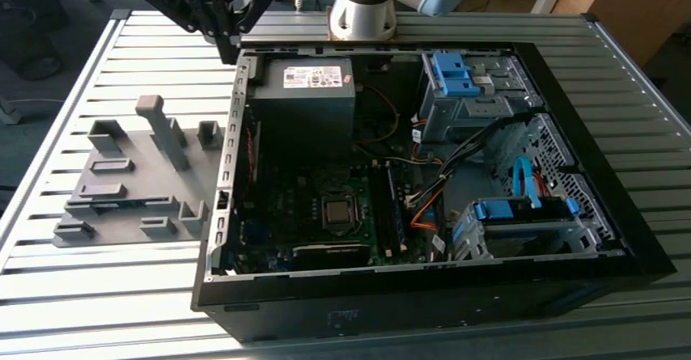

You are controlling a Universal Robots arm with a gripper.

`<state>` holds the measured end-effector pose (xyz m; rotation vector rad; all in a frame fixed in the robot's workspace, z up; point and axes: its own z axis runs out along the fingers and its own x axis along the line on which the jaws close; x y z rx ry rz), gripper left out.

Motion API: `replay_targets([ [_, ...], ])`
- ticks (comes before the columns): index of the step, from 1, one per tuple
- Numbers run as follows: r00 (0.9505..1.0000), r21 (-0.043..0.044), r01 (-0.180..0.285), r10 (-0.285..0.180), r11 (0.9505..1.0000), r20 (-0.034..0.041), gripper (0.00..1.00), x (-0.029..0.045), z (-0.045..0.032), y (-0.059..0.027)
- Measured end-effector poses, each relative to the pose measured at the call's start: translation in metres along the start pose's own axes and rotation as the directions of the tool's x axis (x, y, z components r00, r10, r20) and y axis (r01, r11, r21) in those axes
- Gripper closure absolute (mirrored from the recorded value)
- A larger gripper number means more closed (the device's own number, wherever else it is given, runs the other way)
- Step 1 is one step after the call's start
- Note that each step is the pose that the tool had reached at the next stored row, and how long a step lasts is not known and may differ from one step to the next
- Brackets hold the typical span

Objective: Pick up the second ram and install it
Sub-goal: 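Reach for the second ram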

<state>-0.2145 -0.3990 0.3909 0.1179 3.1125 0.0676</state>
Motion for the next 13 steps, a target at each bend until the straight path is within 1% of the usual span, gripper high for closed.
replay_targets([
  [13, 1.0, 0.0, 0.0, 0.0, 1.0, 0.0, 0.89, 0.0026, -0.0001, -0.0002],
])
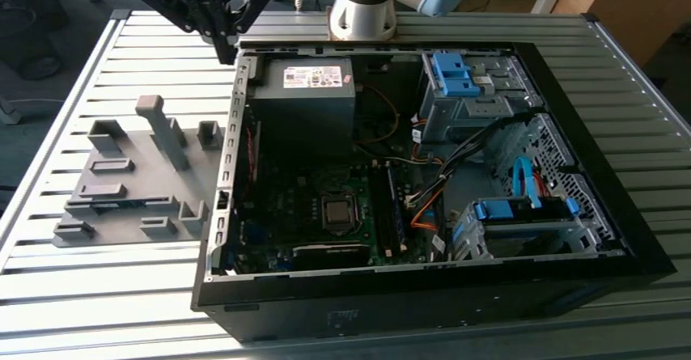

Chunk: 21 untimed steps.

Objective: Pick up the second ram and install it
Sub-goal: 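Reach for the second ram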

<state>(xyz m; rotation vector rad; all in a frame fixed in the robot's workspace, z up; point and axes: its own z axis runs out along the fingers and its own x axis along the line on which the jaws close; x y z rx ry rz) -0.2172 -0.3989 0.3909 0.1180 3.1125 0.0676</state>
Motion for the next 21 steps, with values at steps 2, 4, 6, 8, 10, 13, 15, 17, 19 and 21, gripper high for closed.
replay_targets([
  [2, 1.0, 0.0, 0.0, 0.0, 1.0, 0.0, 0.89, 0.0005, 0.0, 0.0],
  [4, 1.0, 0.0, 0.0, 0.0, 1.0, 0.0, 0.89, 0.0009, 0.0, -0.0001],
  [6, 1.0, 0.0, 0.0, 0.0, 1.0, 0.0, 0.89, 0.0015, 0.0, -0.0001],
  [8, 1.0, 0.0, 0.0, 0.0, 1.0, 0.0, 0.89, 0.002, -0.0001, -0.0002],
  [10, 1.0, 0.0, 0.0, 0.0, 1.0, 0.0, 0.89, 0.0025, -0.0001, -0.0002],
  [13, 1.0, 0.0, 0.0, 0.0, 1.0, 0.0, 0.89, 0.0031, -0.0001, -0.0002],
  [15, 1.0, 0.0, 0.0, 0.0, 1.0, 0.0, 0.89, 0.0036, -0.0001, -0.0003],
  [17, 1.0, 0.0, 0.0, 0.0, 1.0, 0.0, 0.89, 0.0041, -0.0001, -0.0003],
  [19, 1.0, 0.0, 0.0, 0.0, 1.0, 0.0, 0.89, 0.0046, -0.0001, -0.0003],
  [21, 1.0, 0.0, 0.0, 0.0, 1.0, 0.0, 0.89, 0.005, -0.0001, -0.0004],
])
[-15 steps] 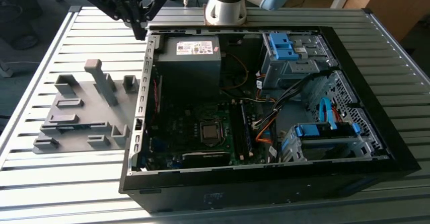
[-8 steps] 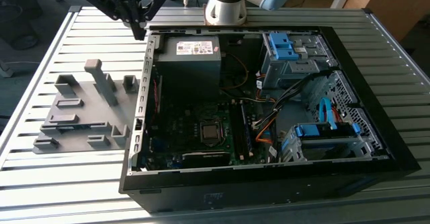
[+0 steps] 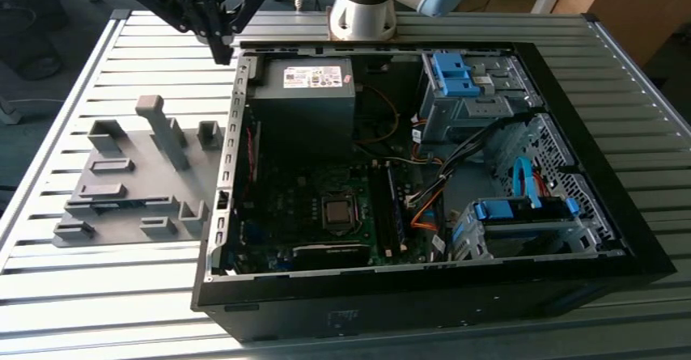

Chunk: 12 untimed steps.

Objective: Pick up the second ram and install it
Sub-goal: 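Reach for the second ram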

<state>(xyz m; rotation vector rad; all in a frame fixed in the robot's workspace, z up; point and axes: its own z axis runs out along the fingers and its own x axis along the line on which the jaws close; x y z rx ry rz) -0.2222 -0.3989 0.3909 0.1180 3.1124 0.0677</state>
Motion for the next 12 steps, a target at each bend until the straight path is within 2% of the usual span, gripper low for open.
replay_targets([
  [12, 1.0, 0.0, 0.0, 0.0, 1.0, 0.0, 0.89, 0.0044, -0.0001, -0.0003],
])
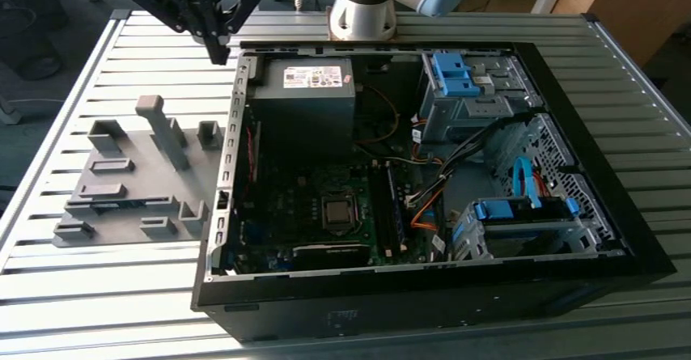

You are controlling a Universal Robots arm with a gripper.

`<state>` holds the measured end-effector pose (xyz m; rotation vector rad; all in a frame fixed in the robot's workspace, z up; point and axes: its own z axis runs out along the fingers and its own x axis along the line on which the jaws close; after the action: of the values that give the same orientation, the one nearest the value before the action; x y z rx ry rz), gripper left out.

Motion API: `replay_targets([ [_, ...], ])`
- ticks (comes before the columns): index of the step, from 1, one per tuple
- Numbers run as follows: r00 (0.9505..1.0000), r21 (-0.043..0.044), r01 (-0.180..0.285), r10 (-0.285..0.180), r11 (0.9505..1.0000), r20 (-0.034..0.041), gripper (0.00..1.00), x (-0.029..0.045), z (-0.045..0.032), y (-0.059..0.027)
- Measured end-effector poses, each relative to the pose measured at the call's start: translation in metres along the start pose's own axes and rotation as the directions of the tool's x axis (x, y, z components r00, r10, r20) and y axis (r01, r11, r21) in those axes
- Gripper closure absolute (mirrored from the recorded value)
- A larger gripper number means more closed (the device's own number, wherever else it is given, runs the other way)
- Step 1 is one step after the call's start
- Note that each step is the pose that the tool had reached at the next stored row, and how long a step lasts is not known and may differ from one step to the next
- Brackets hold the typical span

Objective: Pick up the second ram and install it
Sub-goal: 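Reach for the second ram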

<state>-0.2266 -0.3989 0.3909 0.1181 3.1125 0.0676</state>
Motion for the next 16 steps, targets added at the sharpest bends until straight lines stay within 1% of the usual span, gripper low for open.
replay_targets([
  [6, 1.0, 0.0, 0.0, 0.0, 1.0, 0.0, 0.89, 0.0053, -0.0001, -0.0004],
  [16, 1.0, 0.0001, 0.0, 0.0, 1.0, -0.0001, 0.89, 0.0089, -0.0002, -0.0007],
])
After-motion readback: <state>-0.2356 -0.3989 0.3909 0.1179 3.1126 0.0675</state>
